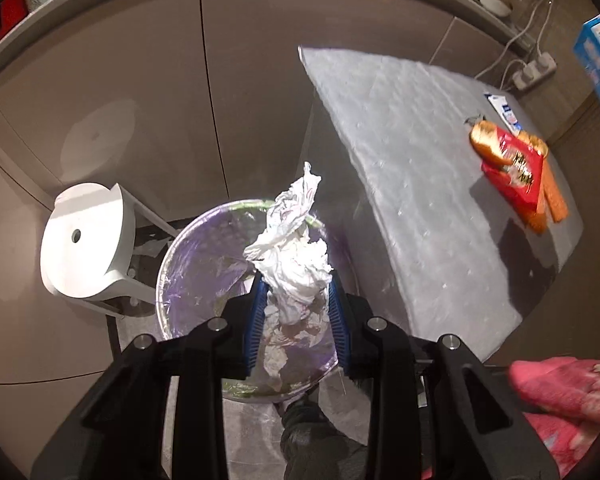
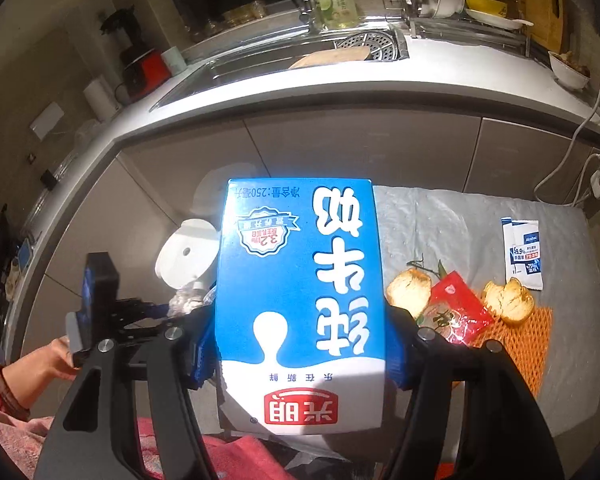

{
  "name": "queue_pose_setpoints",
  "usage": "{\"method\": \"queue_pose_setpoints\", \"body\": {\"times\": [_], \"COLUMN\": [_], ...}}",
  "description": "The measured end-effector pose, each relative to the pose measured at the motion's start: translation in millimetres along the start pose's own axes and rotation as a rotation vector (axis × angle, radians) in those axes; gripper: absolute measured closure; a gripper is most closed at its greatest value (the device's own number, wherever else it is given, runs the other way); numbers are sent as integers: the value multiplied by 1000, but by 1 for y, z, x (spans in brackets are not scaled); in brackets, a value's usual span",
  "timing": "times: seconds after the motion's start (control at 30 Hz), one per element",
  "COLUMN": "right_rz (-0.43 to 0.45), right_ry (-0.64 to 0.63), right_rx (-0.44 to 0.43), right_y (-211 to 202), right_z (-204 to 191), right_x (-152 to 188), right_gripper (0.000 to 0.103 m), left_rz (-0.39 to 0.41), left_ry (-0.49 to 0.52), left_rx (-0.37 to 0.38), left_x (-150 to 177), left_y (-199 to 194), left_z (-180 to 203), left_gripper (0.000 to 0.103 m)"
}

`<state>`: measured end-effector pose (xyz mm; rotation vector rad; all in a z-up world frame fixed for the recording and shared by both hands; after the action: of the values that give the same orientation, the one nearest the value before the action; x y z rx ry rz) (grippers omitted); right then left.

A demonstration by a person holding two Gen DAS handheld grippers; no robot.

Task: Collect trash
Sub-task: 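Drop the tissue into the bin while the right tool grasps the milk carton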

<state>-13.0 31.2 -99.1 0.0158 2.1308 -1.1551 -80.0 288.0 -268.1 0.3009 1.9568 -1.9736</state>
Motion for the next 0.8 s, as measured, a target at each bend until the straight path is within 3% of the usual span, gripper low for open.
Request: {"method": "queue_pose_setpoints", "body": {"times": [0.4, 0.67, 0.73, 0.8], "right_rz": [-11, -6, -4, -6], "right_ry": [24, 9, 11, 5], "right_rx": [113, 157, 155, 156], "right_y": [-20, -30, -31, -31], "right_z": [-39, -54, -57, -58], "right_x": [24, 34, 36, 37], "right_gripper": [38, 38, 38, 38], "left_rz": [-100, -138, -159, -178], "left_ry": [99, 137, 136, 133], "left_rx": [-20, -27, -23, -6], "left_x": [18, 27, 28, 28], "left_y": [92, 115, 117, 116], "left_z": [-25, -27, -28, -28], "left_gripper": [73, 73, 71, 57]}}
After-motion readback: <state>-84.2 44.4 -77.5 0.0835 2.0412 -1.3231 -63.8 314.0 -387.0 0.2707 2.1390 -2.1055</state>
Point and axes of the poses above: each gripper's, at about its wrist camera, not at the fingertips, and y roughly the way its jaws point, z to its right, x to its underside, the point moved 1 cm from there along y, roughly the way its jaws point, and after that the axes turned 7 degrees about -x, right-handed, at the moved point
